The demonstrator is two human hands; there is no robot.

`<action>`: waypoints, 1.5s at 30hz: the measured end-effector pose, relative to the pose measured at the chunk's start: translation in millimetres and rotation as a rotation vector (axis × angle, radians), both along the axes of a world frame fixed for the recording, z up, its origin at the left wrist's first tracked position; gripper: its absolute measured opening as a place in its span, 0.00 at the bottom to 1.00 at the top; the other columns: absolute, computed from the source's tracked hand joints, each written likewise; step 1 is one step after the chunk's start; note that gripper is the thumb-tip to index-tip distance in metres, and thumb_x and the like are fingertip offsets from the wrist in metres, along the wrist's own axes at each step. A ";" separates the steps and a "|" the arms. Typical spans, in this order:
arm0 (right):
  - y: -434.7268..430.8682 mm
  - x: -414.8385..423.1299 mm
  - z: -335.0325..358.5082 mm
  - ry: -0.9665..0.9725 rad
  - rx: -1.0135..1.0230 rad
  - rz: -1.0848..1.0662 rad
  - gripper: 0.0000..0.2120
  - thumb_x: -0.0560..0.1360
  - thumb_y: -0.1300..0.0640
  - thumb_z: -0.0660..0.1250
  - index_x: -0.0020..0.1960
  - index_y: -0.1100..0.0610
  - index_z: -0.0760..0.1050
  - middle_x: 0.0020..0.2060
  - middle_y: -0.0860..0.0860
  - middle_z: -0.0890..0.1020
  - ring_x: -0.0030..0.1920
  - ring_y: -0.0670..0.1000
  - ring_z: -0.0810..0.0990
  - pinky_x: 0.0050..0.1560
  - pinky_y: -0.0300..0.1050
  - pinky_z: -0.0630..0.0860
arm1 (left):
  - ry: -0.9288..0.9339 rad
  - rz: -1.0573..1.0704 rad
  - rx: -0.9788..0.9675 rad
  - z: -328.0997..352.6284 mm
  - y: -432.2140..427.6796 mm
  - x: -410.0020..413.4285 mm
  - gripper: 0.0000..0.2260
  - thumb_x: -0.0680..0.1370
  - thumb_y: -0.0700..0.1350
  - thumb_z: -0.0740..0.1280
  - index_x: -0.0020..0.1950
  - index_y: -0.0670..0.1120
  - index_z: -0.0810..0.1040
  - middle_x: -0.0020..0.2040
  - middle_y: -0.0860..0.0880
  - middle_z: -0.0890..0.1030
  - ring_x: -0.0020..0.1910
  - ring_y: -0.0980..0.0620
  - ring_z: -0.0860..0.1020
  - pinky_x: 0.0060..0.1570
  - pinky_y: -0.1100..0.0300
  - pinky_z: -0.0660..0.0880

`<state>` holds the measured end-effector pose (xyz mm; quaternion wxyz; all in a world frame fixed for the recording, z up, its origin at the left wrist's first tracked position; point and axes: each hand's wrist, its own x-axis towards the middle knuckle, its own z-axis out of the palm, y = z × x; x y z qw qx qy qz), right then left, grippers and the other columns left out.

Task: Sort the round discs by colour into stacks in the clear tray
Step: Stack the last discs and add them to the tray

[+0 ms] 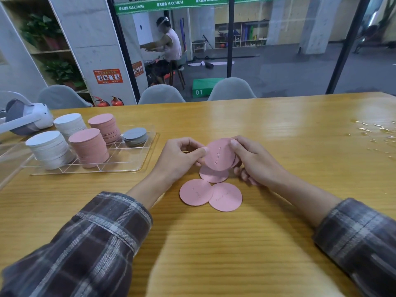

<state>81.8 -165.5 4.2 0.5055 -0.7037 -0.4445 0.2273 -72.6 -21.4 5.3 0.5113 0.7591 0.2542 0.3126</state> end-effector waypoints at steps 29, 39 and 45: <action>0.1 10.4 -5.1 -0.288 0.003 -0.154 0.15 0.85 0.50 0.59 0.49 0.62 0.66 0.31 0.54 0.73 0.18 0.48 0.69 0.19 0.38 0.62 | 0.179 -0.082 0.257 -0.8 11.5 -6.4 0.03 0.77 0.46 0.76 0.48 0.52 0.85 0.44 0.51 0.85 0.37 0.51 0.79 0.40 0.58 0.78; 2.2 -2.9 -0.2 -0.087 0.016 0.020 0.15 0.87 0.49 0.54 0.55 0.58 0.74 0.33 0.51 0.74 0.24 0.42 0.71 0.21 0.34 0.64 | -0.029 -0.039 0.083 -2.6 -2.9 1.1 0.05 0.78 0.43 0.76 0.51 0.43 0.84 0.45 0.46 0.85 0.35 0.49 0.83 0.41 0.57 0.84; 2.1 -0.6 -3.3 -0.238 0.039 0.094 0.11 0.83 0.50 0.65 0.59 0.57 0.76 0.32 0.43 0.78 0.27 0.40 0.75 0.28 0.32 0.68 | -0.048 -0.038 0.065 -2.1 -7.7 0.8 0.07 0.77 0.42 0.77 0.51 0.41 0.84 0.45 0.43 0.85 0.37 0.47 0.85 0.41 0.54 0.84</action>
